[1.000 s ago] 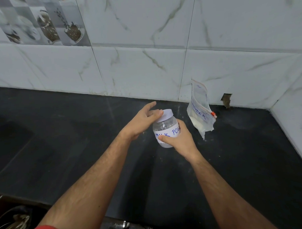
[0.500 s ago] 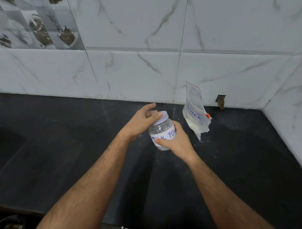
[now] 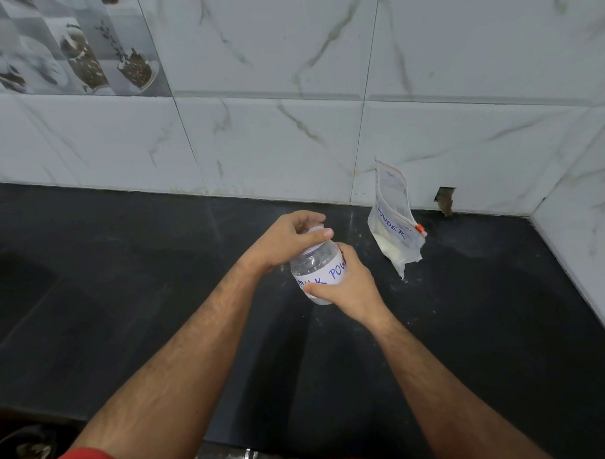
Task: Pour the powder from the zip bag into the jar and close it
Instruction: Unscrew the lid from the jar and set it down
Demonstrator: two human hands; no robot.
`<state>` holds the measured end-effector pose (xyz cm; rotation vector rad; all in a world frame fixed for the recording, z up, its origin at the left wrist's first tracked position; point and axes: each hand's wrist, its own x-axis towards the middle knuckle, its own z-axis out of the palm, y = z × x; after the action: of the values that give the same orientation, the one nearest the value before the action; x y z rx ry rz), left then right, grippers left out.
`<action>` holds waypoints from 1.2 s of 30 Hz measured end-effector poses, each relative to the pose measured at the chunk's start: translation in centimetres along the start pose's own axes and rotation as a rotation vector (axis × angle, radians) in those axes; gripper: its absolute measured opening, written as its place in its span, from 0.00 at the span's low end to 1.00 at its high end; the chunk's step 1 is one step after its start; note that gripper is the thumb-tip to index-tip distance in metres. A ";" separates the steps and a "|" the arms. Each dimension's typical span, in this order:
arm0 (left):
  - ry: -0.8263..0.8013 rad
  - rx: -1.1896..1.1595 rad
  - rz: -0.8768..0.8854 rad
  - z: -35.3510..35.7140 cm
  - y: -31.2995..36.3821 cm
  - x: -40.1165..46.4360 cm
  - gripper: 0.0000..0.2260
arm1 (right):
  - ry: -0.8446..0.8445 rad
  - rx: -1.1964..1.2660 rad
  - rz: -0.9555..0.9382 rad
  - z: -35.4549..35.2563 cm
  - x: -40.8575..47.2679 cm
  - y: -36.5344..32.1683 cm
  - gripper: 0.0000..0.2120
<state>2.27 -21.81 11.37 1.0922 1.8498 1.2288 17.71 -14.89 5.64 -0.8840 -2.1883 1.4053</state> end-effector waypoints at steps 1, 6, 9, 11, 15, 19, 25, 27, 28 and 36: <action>-0.012 0.029 0.002 -0.1 -0.1 -0.1 0.19 | -0.001 -0.013 0.001 -0.1 0.1 0.1 0.38; -0.154 0.177 -0.042 -0.9 -0.6 0.1 0.31 | -0.002 -0.052 -0.005 -0.3 0.4 0.6 0.40; -0.148 0.303 -0.092 -1.0 -0.4 0.3 0.37 | 0.000 -0.074 0.006 -0.2 0.3 0.9 0.40; -0.085 0.369 -0.109 -0.5 0.1 0.4 0.32 | 0.023 -0.092 0.008 0.0 0.2 1.0 0.41; 0.009 0.496 -0.137 0.7 0.5 0.4 0.27 | 0.060 -0.166 0.002 0.2 0.0 1.3 0.42; 0.041 0.552 -0.176 1.5 0.3 0.5 0.28 | 0.085 -0.268 -0.012 0.2 -0.3 1.6 0.44; 0.062 0.416 -0.253 2.0 -0.4 0.5 0.25 | 0.079 -0.318 -0.002 0.0 -0.6 2.3 0.44; 0.086 0.235 -0.284 1.8 -0.5 0.5 0.22 | 0.082 -0.302 0.009 -0.1 -0.6 2.6 0.44; 0.095 0.114 -0.301 1.7 -0.6 0.6 0.22 | 0.089 -0.288 0.016 -0.2 -0.6 2.7 0.44; 0.095 -0.707 -0.564 -1.6 -6.2 -0.4 0.23 | 0.170 -0.179 -0.002 -0.4 -0.3 2.4 0.39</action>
<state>-0.69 -24.07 6.14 0.1165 1.4379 1.4139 18.94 -14.12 3.61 -1.0232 -2.2079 1.1019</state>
